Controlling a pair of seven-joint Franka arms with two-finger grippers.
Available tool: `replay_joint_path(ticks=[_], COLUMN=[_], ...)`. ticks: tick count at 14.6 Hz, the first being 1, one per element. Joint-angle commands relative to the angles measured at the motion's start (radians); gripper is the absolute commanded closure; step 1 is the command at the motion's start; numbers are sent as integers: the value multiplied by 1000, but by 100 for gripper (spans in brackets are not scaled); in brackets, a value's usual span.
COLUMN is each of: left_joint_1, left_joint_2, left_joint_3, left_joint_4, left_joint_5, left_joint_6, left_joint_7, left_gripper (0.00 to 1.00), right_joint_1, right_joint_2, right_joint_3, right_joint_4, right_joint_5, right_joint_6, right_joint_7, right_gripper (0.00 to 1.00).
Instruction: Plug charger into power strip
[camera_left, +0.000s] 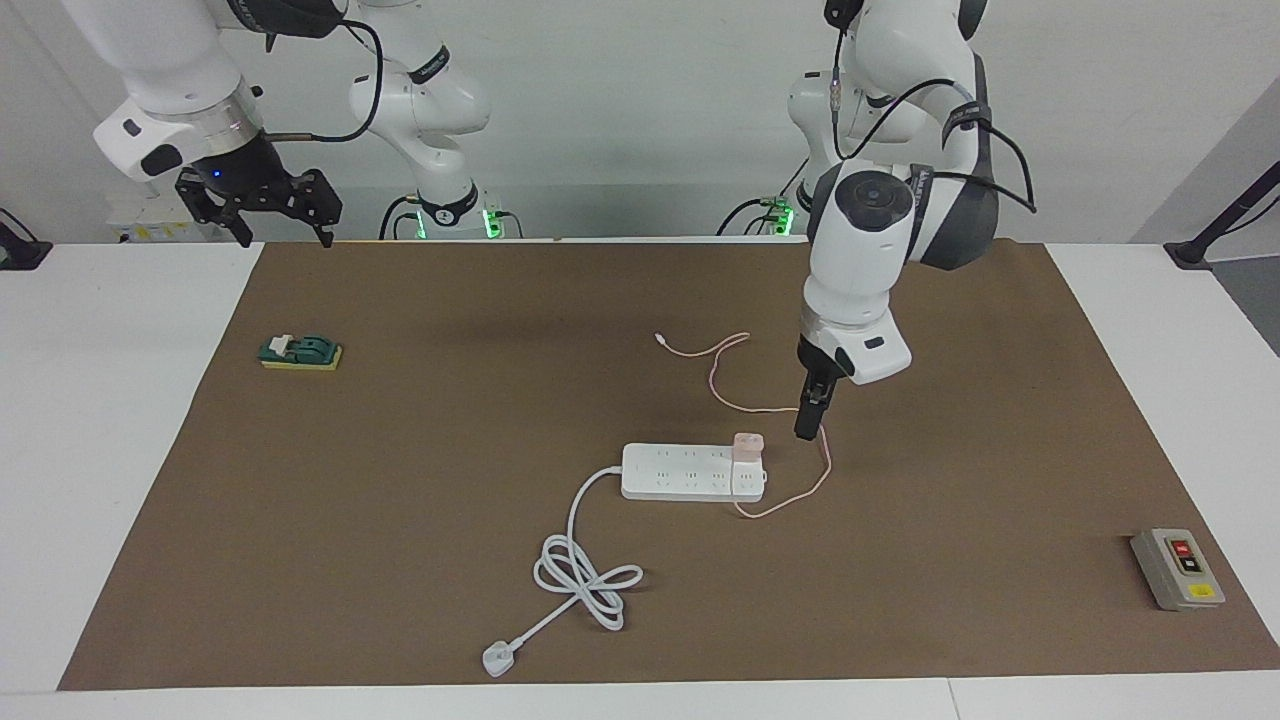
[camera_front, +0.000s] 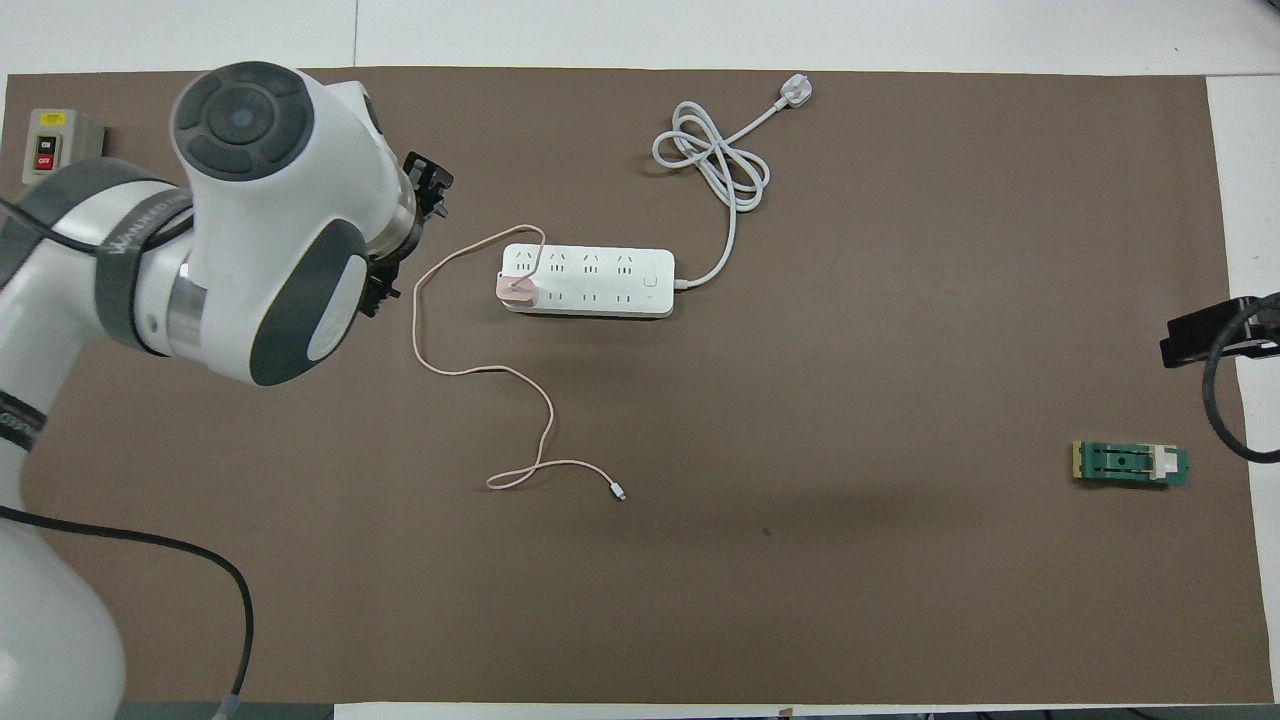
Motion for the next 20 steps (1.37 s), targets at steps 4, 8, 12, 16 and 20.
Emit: replay_joint_path(ticks=[4, 8, 12, 16, 20], left_joint_1=[184, 285, 354, 345, 301], left_joint_2=[-214, -311, -364, -361, -335], left_joint_3=[5, 8, 9, 6, 2], left_joint_4=[-16, -22, -39, -82, -88], left_joint_5=[-70, -70, -70, -86, -111], left_joint_6=[-218, -320, -410, -337, -323], left_joint_7=[713, 1067, 1229, 1284, 1359], left_gripper=[0, 0, 0, 0, 0], right_joint_1=[-4, -4, -4, -4, -4], right_joint_2=[6, 6, 6, 6, 6], right_joint_3=[2, 2, 2, 2, 2], right_joint_4=[12, 14, 14, 14, 14], right_joint_5=[11, 11, 11, 11, 11], right_joint_6=[-8, -8, -7, -7, -7], right_joint_7=[-26, -26, -26, -26, -26], right_gripper=[0, 0, 0, 0, 0])
